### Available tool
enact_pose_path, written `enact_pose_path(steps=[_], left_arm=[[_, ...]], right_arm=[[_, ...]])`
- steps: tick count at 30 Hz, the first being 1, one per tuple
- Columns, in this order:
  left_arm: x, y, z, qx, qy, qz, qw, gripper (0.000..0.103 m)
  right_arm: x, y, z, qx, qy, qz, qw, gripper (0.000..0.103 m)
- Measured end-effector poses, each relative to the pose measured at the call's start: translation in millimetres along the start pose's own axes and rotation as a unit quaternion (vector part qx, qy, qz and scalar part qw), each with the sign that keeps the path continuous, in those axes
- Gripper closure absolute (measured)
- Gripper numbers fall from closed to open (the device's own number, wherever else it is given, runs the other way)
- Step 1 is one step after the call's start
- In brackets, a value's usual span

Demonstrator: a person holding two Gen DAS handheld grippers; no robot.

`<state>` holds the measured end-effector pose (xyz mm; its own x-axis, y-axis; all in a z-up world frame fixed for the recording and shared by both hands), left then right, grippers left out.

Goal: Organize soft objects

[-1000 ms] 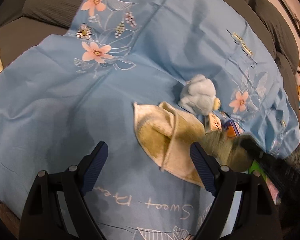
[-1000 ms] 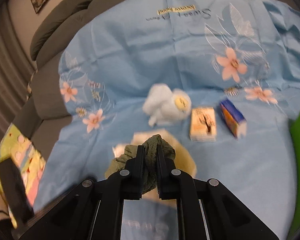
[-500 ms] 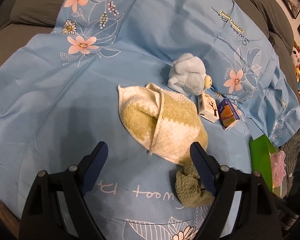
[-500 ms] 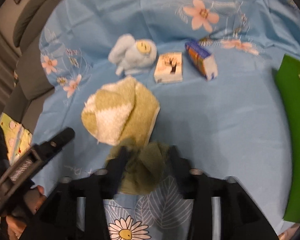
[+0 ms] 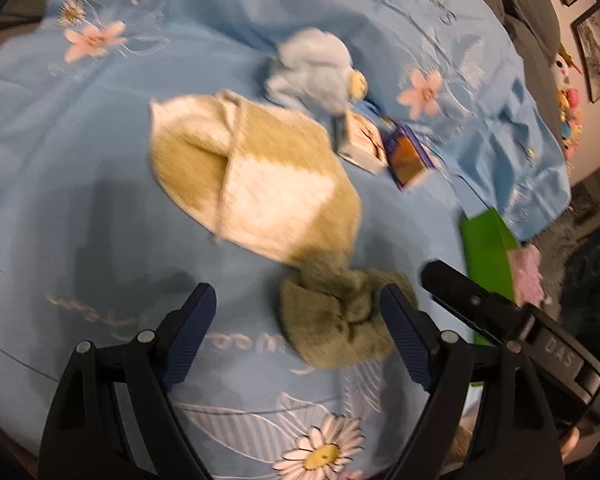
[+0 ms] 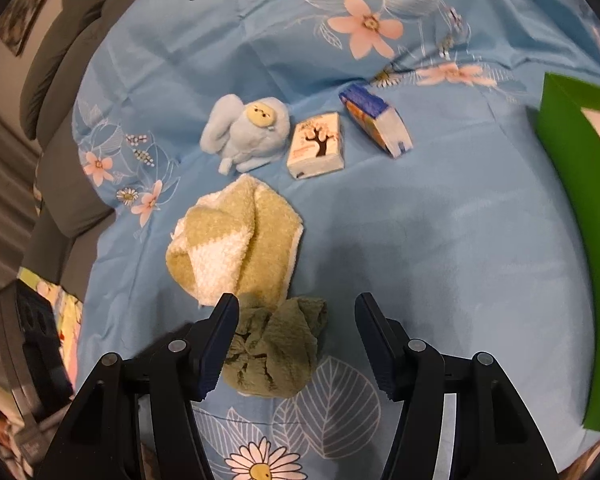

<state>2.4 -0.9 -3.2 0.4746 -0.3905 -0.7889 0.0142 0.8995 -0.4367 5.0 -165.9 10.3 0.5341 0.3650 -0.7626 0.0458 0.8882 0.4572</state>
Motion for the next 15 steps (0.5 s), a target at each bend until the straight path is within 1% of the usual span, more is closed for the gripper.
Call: enact_pose_path(steps=[2,6,8,11,13,14,15], left_arm=[[4.4,-6.4,-5.0,0.003,0.014,-0.017,0.9998,0.021],[9.0,-17.7,-11.8,0.023,0.028,-0.028,0.9989,0.022],[13.5,-22.3,-16.4,0.031,0.039,-0.035,0.9982,0.028],[20.5,-27.1,-21.1,0.036,0.050,-0.042,0.9972,0.042],[24.6,-28.3,-23.6,0.039,0.056,-0.043,0.9967,0.059],[27.4,-28.8,-25.2,0.041,0.058,-0.041,0.9966,0.063],[29.2,-28.9,-26.0,0.044,0.058,-0.036,0.9967,0.071]], right_arm=[[2.9,-3.3,-0.9,0.012,0.006,0.007,1.000,0.042],[8.0,-13.0,-1.9,0.055,0.013,0.023,0.998,0.042],[10.9,-15.1,-2.8,0.066,0.017,0.030,0.997,0.042],[18.1,-15.6,-5.4,0.066,0.030,0.028,0.997,0.042],[25.9,-13.8,-8.8,0.065,0.041,0.030,0.997,0.042],[29.0,-13.9,-9.9,0.063,0.046,0.031,0.996,0.042],[33.1,-13.3,-11.3,0.061,0.052,0.032,0.996,0.042]])
Point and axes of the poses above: each gripper's, at about its wrist camera, not at the fingertips, and x roughly the way its jaws point, y to its left, z to its top, the point moved 6 cm from there along x, roughly the way its jaws point, and after that the axes turned 3 degrees about z, right-handed, at the moved point
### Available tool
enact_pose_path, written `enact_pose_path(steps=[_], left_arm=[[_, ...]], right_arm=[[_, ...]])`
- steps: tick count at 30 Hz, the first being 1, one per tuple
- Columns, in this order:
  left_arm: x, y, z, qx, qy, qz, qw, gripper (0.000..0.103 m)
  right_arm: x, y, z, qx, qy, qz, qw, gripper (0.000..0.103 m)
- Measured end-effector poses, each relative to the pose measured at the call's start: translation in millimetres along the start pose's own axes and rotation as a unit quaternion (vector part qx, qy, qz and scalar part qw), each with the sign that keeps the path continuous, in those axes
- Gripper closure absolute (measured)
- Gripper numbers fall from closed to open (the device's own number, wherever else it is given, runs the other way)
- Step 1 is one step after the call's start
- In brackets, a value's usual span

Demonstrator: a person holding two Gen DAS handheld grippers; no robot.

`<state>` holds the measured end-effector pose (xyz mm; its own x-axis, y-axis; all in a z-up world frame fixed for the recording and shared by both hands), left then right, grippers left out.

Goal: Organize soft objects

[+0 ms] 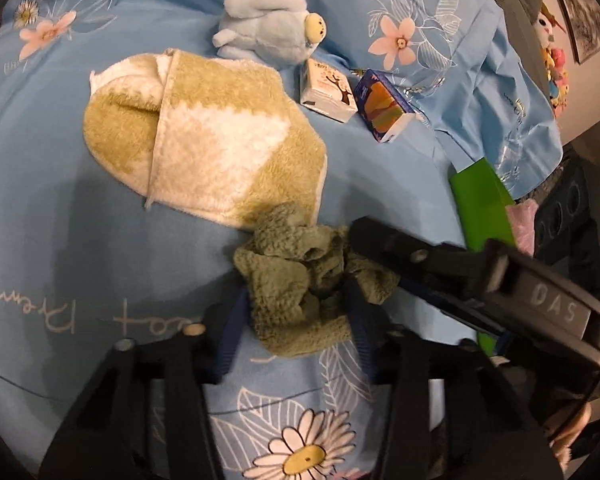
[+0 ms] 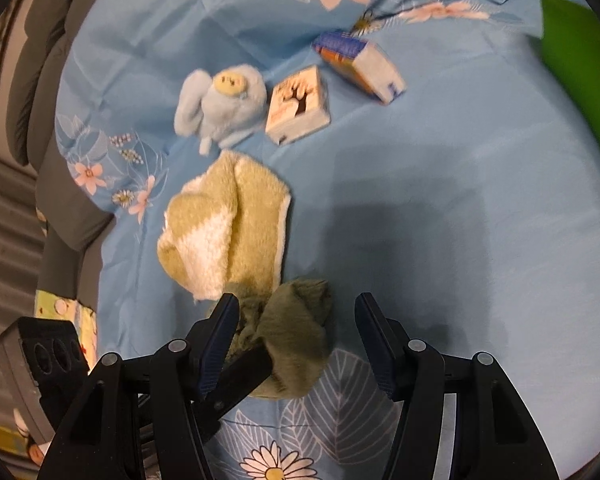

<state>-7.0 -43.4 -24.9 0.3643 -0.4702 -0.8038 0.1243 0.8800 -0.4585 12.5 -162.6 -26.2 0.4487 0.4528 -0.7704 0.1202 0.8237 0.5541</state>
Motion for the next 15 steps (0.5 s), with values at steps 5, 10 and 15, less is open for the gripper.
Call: enact_pose_path(steps=[5,10,15], left_arm=[[0.0,-10.2,0.1,0.034,-0.026,0.003,0.9991,0.086],[-26.0,-39.6,4.4,0.093,-0.088,-0.012,0.9917,0.086],[-46.7,-76.8,12.7,0.123,-0.123,-0.042,0.9838,0.086]], right_arm=[[0.8,13.2,-5.2,-0.023,0.000,0.016,1.000,0.074],[-36.5,20.5,3.3,-0.029,-0.049,0.051,0.997,0.077],[-93.1,16.3,16.6,-0.025,-0.128,0.063,0.989,0.077]])
Point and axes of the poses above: each gripper's, at about its wrist camera, not at the fingertips, and x roughly the way its jaws point, y to its left, z to its top, the point moved 6 cm from there along x, roughly the way its jaws point, and after that the axes turned 3 degrees about z, right-handed, at the moved point
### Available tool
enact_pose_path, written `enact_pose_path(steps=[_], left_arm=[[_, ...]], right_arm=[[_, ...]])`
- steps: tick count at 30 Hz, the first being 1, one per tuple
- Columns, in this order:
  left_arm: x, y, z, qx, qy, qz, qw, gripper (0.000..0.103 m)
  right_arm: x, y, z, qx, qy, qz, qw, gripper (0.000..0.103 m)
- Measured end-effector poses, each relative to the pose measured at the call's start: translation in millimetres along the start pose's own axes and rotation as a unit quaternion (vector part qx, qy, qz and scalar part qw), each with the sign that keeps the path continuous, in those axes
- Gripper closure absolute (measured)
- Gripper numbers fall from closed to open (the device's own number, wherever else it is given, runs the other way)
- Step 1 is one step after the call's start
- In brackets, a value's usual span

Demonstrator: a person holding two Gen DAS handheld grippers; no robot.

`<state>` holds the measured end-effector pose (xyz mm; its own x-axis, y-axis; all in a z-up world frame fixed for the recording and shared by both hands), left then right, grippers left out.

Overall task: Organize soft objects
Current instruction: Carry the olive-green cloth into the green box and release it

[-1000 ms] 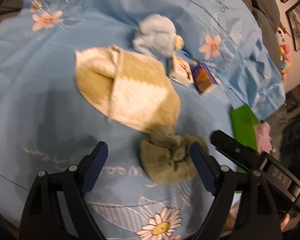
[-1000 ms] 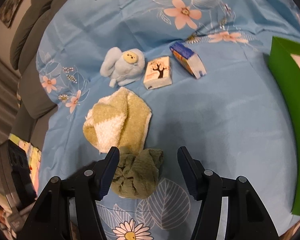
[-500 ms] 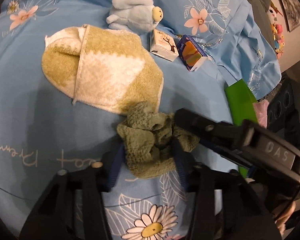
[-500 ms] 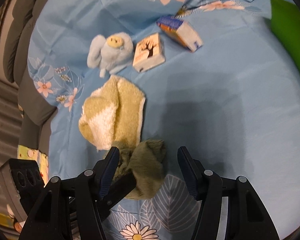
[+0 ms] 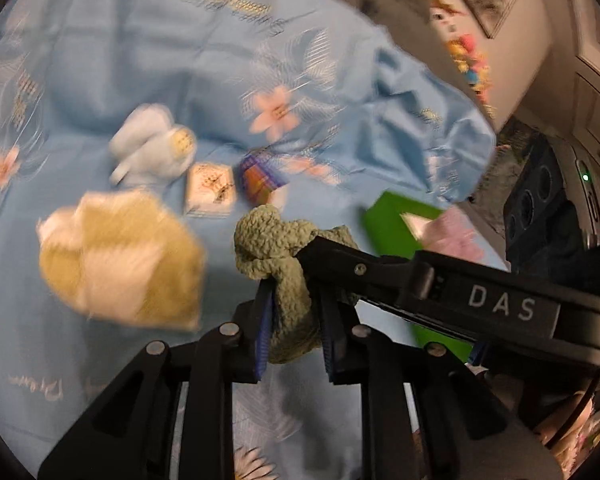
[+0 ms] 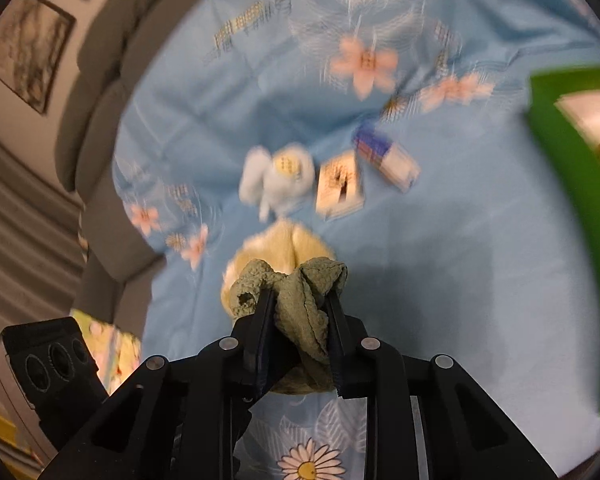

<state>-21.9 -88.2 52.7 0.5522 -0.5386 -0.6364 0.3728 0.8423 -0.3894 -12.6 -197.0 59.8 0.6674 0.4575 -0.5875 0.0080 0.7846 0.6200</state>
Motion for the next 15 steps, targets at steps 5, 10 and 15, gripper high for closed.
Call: enact_pose_path(steps=[5,10,15], left_arm=[[2.2,-55.8,21.3,0.052,-0.029,-0.039,0.9975,0.086],[24.6,-114.5,31.5,0.087,-0.029,-0.093,0.9914,0.086],[53.1,-173.6,30.8,0.120,-0.006,-0.132,0.9839,0.087]], right_arm=[[-51.9,-15.3,28.0,0.010,-0.080,-0.017,0.997,0.077],[-102.8,-53.7,48.8,0.046,-0.149,-0.044,0.987,0.076],[-148.3,-100.8,58.4,0.095,-0.205,-0.101,0.969,0.076]])
Point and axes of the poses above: each gripper's, at about its wrist camera, not at the fingertips, and x roughly the way its jaws point, y to its left, z to its top, the point moved 6 cm from there along x, roughly the way its jaws point, and after that the axes turned 3 degrees about z, right-handed, at the moved point
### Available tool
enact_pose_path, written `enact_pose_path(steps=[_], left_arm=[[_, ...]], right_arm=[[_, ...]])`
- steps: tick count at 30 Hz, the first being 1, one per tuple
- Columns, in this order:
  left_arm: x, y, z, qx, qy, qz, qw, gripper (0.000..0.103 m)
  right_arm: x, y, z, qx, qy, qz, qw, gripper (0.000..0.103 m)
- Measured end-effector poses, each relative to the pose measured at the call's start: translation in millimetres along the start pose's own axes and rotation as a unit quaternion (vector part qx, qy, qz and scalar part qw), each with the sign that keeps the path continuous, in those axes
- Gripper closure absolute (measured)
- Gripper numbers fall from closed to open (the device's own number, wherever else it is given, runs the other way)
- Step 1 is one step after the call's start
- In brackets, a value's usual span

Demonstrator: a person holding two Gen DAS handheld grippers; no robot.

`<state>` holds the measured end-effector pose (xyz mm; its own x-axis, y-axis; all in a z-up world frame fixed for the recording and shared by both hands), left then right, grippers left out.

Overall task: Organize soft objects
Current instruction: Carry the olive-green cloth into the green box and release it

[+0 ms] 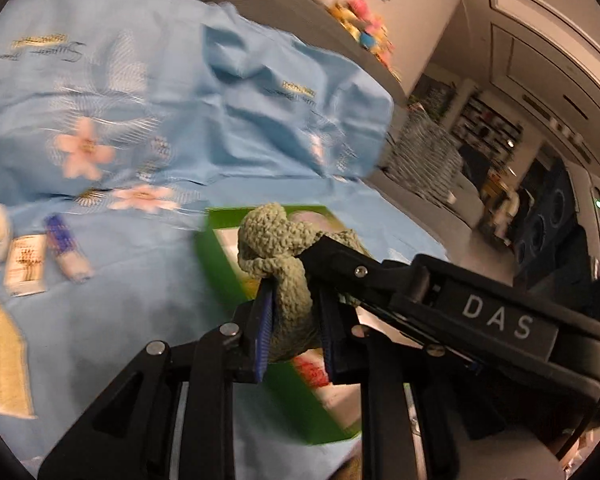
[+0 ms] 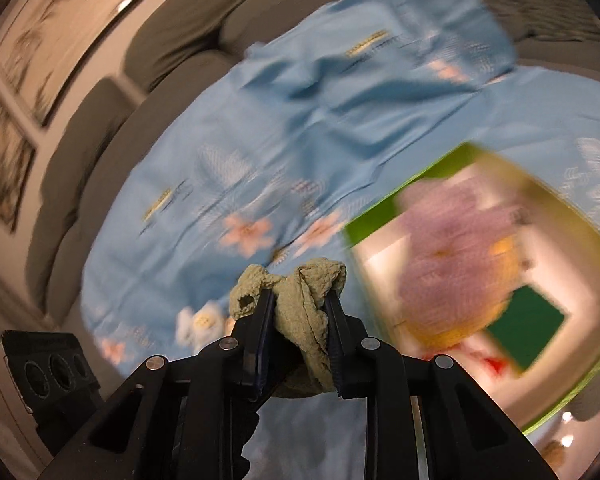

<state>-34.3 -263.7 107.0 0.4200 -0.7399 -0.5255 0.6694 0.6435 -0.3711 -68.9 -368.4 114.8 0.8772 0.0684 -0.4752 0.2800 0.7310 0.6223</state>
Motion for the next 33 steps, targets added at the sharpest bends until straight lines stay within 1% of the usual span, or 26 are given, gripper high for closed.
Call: enact_pose_path(steps=[2,4,5,7,10,14,16,19,20,21,22,23,24,25,26,28,30,33], left_arm=[[20.3,-20.5,0.6,0.007,0.018,-0.018,0.9996,0.087],[38.5,-41.6,-1.5,0.021,0.035,-0.040,0.9984,0.087],[46.2,-49.9,-2.9,0.026,0.044,-0.049,0.9975,0.087],[64.0,-65.5,-7.6,0.036,0.066,-0.058,0.9955,0.087],[85.6,-78.5,-14.4,0.039,0.089,-0.065,0.9931,0.086],[107.5,-85.0,-26.6,0.041,0.117,-0.066,0.9901,0.086],[114.0,-81.3,-32.7,0.035,0.128,-0.061,0.9892,0.083],[113.9,-74.7,-36.7,0.033,0.134,-0.054,0.9890,0.081],[111.7,-73.2,-37.7,0.032,0.135,-0.054,0.9889,0.079],[109.5,-70.9,-37.5,0.030,0.134,-0.054,0.9891,0.074],[106.1,-69.0,-36.8,0.028,0.132,-0.053,0.9895,0.066],[101.5,-66.9,-36.0,0.026,0.129,-0.052,0.9900,0.062],[95.9,-65.5,-34.9,0.026,0.124,-0.052,0.9905,0.054],[88.8,-64.7,-33.0,0.026,0.117,-0.053,0.9913,0.046],[81.2,-64.1,-30.0,0.026,0.108,-0.052,0.9925,0.042],[64.5,-60.3,-24.2,0.022,0.086,-0.051,0.9948,0.031],[49.5,-53.8,-19.9,0.017,0.068,-0.046,0.9964,0.026],[21.0,-31.5,-17.3,0.007,0.043,-0.020,0.9989,0.024]], right_arm=[[-10.2,-25.2,10.9,0.021,-0.020,-0.025,0.999,0.076],[-16.4,-47.0,17.8,0.047,-0.028,-0.038,0.998,0.076],[-20.7,-64.0,21.9,0.067,-0.032,-0.048,0.996,0.076],[-23.4,-84.1,25.5,0.089,-0.034,-0.066,0.993,0.076],[-24.6,-112.2,26.6,0.110,-0.035,-0.123,0.986,0.076],[-13.3,-134.8,25.4,0.134,-0.014,-0.138,0.981,0.076],[-9.8,-142.3,21.8,0.143,-0.003,-0.150,0.978,0.076],[-5.5,-149.9,17.9,0.150,0.011,-0.166,0.974,0.076],[-5.6,-150.9,16.6,0.155,0.014,-0.168,0.973,0.073],[-7.3,-151.5,16.0,0.158,0.013,-0.169,0.973,0.065],[-10.0,-151.2,16.0,0.157,0.009,-0.171,0.973,0.060],[-13.1,-149.0,17.8,0.151,0.000,-0.174,0.973,0.049],[-16.9,-146.6,19.6,0.145,-0.009,-0.176,0.974,0.040],[-23.0,-143.3,21.8,0.138,-0.023,-0.178,0.974,0.037],[-27.4,-140.6,24.4,0.135,-0.035,-0.175,0.975,0.034],[-37.3,-135.1,27.8,0.133,-0.058,-0.161,0.976,0.028],[-47.0,-127.6,30.5,0.134,-0.078,-0.135,0.979,0.024],[-55.3,-114.7,33.5,0.129,-0.099,-0.105,0.981,0.017]])
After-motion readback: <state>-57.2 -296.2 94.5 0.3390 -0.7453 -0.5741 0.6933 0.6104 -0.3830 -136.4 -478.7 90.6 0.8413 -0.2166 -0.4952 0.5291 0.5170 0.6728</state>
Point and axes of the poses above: each gripper's, at about its wrist camera, not at the fingertips, and x roughly the way its jaws point, y to its left, z to its top, the point moved 6 cm from there along x, roughly the way its jaws point, and after that the axes turned 3 degrees about z, right-handed, at the moved point
